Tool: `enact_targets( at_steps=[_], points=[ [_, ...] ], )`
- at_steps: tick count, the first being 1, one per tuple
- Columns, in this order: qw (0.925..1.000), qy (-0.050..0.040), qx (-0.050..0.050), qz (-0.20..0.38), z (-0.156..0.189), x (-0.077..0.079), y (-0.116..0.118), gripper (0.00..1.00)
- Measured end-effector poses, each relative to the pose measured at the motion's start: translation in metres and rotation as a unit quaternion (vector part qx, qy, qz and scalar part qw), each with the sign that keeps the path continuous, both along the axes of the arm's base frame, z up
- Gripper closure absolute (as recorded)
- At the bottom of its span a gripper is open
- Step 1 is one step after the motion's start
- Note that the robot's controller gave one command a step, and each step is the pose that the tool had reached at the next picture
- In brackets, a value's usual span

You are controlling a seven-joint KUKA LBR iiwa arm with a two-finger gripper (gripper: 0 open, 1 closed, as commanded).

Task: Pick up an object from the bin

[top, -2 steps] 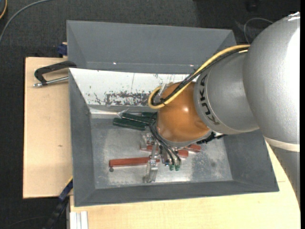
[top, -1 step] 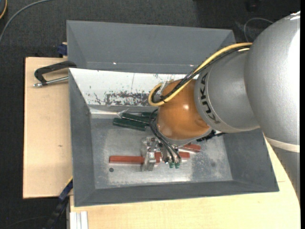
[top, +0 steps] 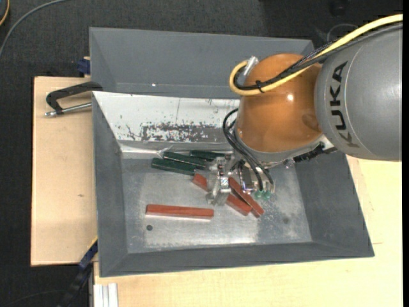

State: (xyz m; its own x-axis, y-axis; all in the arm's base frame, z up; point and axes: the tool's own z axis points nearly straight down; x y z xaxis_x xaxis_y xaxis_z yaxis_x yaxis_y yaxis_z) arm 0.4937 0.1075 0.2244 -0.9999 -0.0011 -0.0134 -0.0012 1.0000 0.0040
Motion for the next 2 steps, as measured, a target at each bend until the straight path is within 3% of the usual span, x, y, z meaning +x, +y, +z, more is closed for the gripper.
enact_targets(
  at_steps=[1, 2],
  points=[
    [1.0000, 0.0046, -0.001, 0.000, -0.005, -0.001, 0.000, 0.00],
    [0.9992, 0.0093, -0.002, 0.039, -0.158, 0.028, 0.019, 0.00]
  ],
)
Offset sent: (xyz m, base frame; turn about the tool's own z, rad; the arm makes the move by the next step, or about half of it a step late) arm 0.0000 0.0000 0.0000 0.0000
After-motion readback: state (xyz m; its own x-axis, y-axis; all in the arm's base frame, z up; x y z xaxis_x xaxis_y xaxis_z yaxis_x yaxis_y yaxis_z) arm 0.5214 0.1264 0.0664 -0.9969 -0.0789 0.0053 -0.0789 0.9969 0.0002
